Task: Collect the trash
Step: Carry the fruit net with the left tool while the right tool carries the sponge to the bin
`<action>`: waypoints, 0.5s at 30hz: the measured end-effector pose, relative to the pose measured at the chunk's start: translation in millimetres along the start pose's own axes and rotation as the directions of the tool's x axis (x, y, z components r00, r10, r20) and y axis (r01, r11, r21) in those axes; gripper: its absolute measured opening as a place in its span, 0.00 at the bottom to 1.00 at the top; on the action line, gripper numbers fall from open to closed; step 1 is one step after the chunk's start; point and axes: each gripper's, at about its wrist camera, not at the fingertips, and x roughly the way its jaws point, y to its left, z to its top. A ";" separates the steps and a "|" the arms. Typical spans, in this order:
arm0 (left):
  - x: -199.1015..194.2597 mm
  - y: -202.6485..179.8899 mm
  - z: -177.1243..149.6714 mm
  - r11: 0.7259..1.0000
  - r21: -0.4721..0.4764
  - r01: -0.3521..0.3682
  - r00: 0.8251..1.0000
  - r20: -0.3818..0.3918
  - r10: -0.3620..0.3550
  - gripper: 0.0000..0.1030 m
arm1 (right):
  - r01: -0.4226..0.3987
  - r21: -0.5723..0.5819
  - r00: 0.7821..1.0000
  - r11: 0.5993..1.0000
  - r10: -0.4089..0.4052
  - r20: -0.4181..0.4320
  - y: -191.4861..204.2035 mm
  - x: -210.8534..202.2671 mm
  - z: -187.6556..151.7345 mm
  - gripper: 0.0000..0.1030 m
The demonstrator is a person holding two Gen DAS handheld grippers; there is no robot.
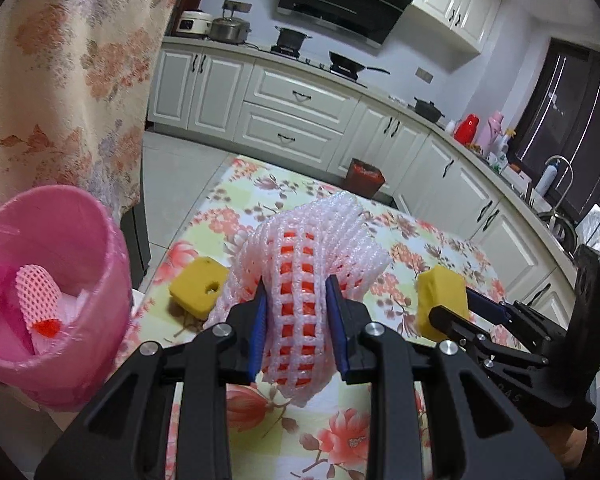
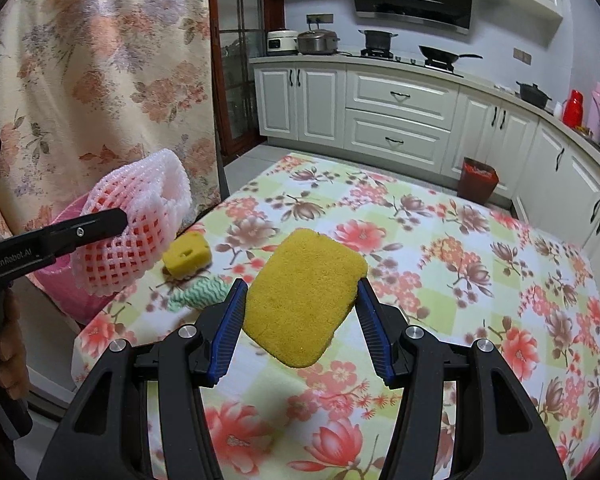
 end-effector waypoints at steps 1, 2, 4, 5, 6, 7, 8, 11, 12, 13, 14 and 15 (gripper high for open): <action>-4.6 3.4 1.0 1.000 -0.006 -0.002 1.000 0.008 0.002 0.26 | -0.002 -0.004 1.000 1.000 0.002 0.003 2.8 -0.9 1.8 0.51; -9.0 6.5 2.0 1.000 -0.010 -0.005 1.000 0.016 0.006 0.26 | -0.004 -0.009 1.000 1.000 0.004 0.007 6.0 -1.8 3.8 0.51; -15.8 13.0 3.9 1.000 -0.021 -0.012 1.000 0.028 0.013 0.26 | -0.010 -0.017 1.000 1.000 0.010 0.013 12.4 -3.4 7.6 0.51; -21.3 18.4 5.1 0.999 -0.029 -0.019 0.999 0.037 0.020 0.26 | -0.014 -0.023 1.000 1.000 0.015 0.017 16.5 -4.0 9.9 0.51; -25.2 22.2 5.9 0.999 -0.034 -0.024 0.999 0.044 0.025 0.26 | -0.020 -0.027 1.000 0.999 0.020 0.020 20.8 -4.3 12.4 0.51; -30.6 27.1 6.9 0.999 -0.041 -0.031 0.998 0.054 0.033 0.26 | -0.023 -0.031 0.999 0.999 0.024 0.022 23.8 -4.6 14.3 0.51; -35.5 31.1 8.0 0.998 -0.047 -0.037 0.997 0.063 0.040 0.26 | -0.029 -0.037 0.999 0.999 0.030 0.026 28.8 -4.7 17.1 0.51; -49.6 43.6 11.0 0.996 -0.064 -0.061 0.994 0.088 0.067 0.26 | -0.045 -0.050 0.998 0.998 0.046 0.031 40.3 -3.7 22.8 0.51; -54.9 48.6 12.6 0.995 -0.071 -0.072 0.992 0.098 0.079 0.26 | -0.050 -0.057 0.998 0.997 0.052 0.032 45.4 -2.9 25.4 0.51; -58.6 51.7 13.8 0.994 -0.075 -0.080 0.991 0.105 0.088 0.26 | -0.056 -0.064 0.998 0.996 0.059 0.033 50.2 -1.9 28.0 0.51; -63.7 57.2 15.3 0.992 -0.082 -0.094 0.988 0.115 0.103 0.26 | -0.061 -0.069 0.997 0.996 0.064 0.034 54.3 -1.1 29.9 0.51; -68.6 62.7 16.6 0.990 -0.087 -0.107 0.985 0.124 0.118 0.26 | -0.068 -0.078 0.997 0.995 0.071 0.034 60.5 0.5 33.2 0.51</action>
